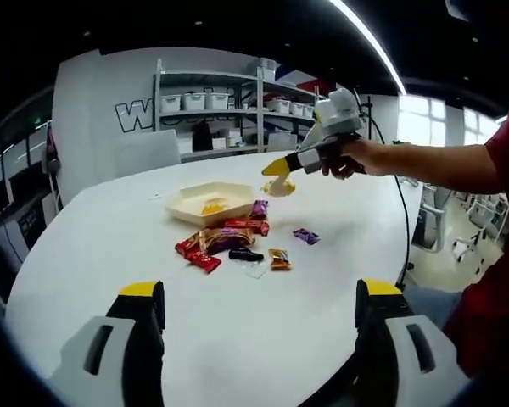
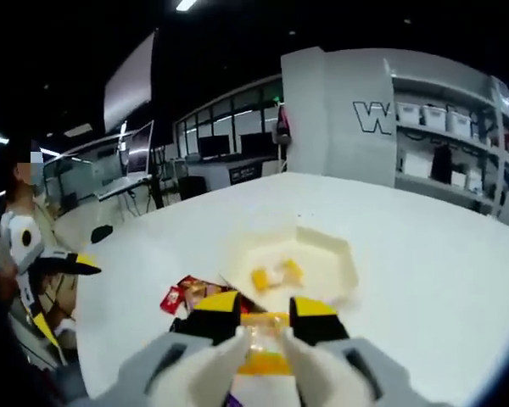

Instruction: Place the target food into the container with the food tongs after gripping and lifting it, then release it inside without dropping or visibly crushing the food.

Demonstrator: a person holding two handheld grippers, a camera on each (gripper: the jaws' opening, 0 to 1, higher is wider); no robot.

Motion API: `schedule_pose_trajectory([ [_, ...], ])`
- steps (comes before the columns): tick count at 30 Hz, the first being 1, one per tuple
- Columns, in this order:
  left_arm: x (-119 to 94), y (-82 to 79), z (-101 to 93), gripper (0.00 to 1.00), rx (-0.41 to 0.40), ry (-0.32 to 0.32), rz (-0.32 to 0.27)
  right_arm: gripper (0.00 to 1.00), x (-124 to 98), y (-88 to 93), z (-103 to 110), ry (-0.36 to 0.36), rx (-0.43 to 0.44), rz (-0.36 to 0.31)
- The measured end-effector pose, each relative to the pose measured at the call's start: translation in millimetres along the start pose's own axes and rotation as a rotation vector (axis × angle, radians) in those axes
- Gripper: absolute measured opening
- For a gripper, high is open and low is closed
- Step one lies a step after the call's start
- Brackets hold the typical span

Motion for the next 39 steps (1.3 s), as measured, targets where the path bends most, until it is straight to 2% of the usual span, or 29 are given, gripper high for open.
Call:
schedule_pose_trajectory([
  [7,0.8,-1.1,2.7,0.90,0.001,-0.005,0.002,0.16,12.7,-22.0,-1.8,-0.018,-0.007,-0.020],
  [12,1.4,-1.2,7.8,0.91,0.007,-0.013,0.007,0.16,20.7,-31.0,-3.9,-0.030,-0.014,-0.031],
  [24,3.4,-3.6,15.1,0.93,-0.021,-0.026,0.006,0.16,45.1,-36.0,-8.8,-0.050,-0.018,-0.007],
  [33,4.9,0.5,20.1,0.96,-0.040,-0.038,0.023,0.16,64.6,-39.2,-9.8,-0.061,-0.011,0.007],
  [39,3.4,0.0,23.4,0.96,-0.048,-0.049,0.019,0.16,71.0,-39.5,-6.5,-0.067,-0.007,0.012],
])
Point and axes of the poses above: the point that each gripper's makers call its tool centre point, and the gripper's own axes: x roughly forward along the fingers, z roughly to its left, y roughly out of its underside, the point moved 10 cm from there along -x, roughly backward along the fingers, and after that the axes turned 1 degree about x, right-handed, at the moved point
